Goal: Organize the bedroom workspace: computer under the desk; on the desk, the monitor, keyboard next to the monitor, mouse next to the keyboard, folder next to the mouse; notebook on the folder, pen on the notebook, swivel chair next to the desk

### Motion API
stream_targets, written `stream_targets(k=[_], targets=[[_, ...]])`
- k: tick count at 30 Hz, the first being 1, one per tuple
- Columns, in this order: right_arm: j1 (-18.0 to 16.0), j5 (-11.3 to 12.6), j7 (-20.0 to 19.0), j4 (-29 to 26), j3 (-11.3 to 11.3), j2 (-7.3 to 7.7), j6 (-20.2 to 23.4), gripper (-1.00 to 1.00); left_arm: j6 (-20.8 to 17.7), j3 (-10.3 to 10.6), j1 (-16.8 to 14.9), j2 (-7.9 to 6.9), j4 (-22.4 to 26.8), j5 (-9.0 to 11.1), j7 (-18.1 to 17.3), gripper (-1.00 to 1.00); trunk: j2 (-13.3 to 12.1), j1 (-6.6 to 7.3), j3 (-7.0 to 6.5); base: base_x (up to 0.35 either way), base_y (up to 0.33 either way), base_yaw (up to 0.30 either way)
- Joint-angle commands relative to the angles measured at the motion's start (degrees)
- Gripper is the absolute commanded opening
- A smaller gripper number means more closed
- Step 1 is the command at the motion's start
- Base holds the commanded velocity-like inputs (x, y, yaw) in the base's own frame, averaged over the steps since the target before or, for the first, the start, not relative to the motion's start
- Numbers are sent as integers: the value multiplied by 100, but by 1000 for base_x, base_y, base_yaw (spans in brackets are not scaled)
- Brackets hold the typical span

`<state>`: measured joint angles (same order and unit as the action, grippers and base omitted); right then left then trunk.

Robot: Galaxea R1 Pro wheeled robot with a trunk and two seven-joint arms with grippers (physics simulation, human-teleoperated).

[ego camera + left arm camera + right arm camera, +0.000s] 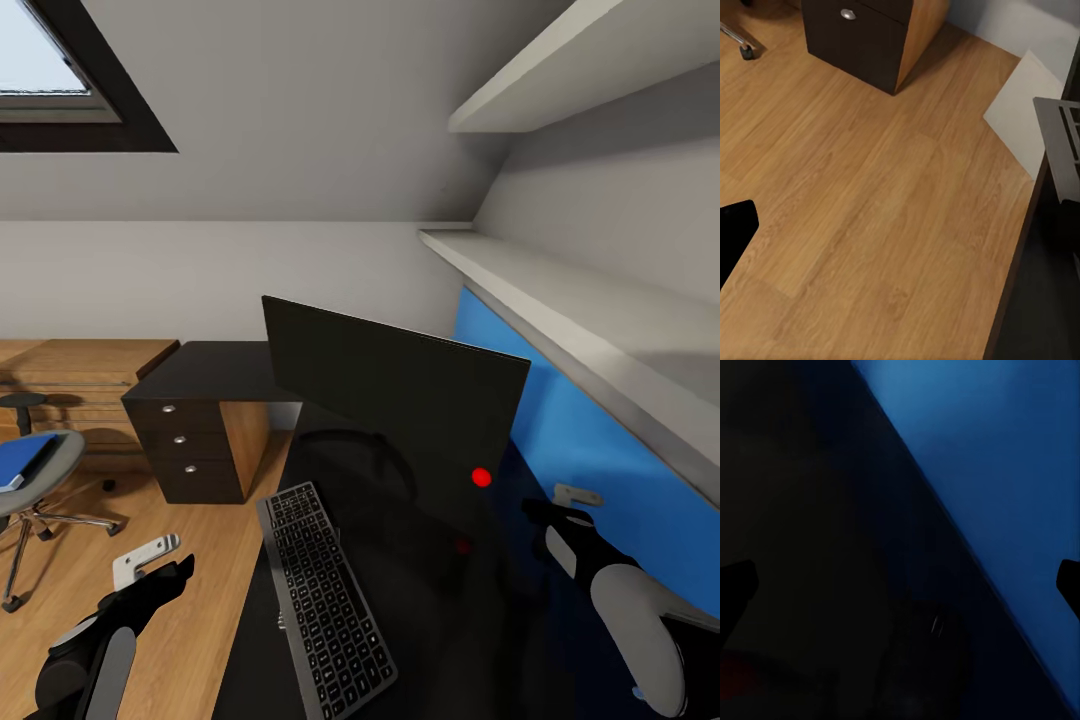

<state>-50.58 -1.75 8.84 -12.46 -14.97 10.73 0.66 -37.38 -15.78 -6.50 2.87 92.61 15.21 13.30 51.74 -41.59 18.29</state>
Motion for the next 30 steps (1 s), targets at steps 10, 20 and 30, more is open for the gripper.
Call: stream_targets(k=[10, 20, 30], targets=[[-4, -18, 13, -2, -15, 4, 5, 100, -24, -5, -3, 3, 9, 61, 41, 100, 6, -1, 7, 0, 0, 0], [-4, -18, 16, 12, -15, 21, 37, 100, -24, -5, -2, 3, 11, 61, 41, 100, 6, -1, 7, 0, 0, 0], [-4, -13, 30, 19, -15, 25, 454, 100, -19, 4, -5, 12, 11, 61, 41, 100, 86, -45, 43, 0, 0, 0]])
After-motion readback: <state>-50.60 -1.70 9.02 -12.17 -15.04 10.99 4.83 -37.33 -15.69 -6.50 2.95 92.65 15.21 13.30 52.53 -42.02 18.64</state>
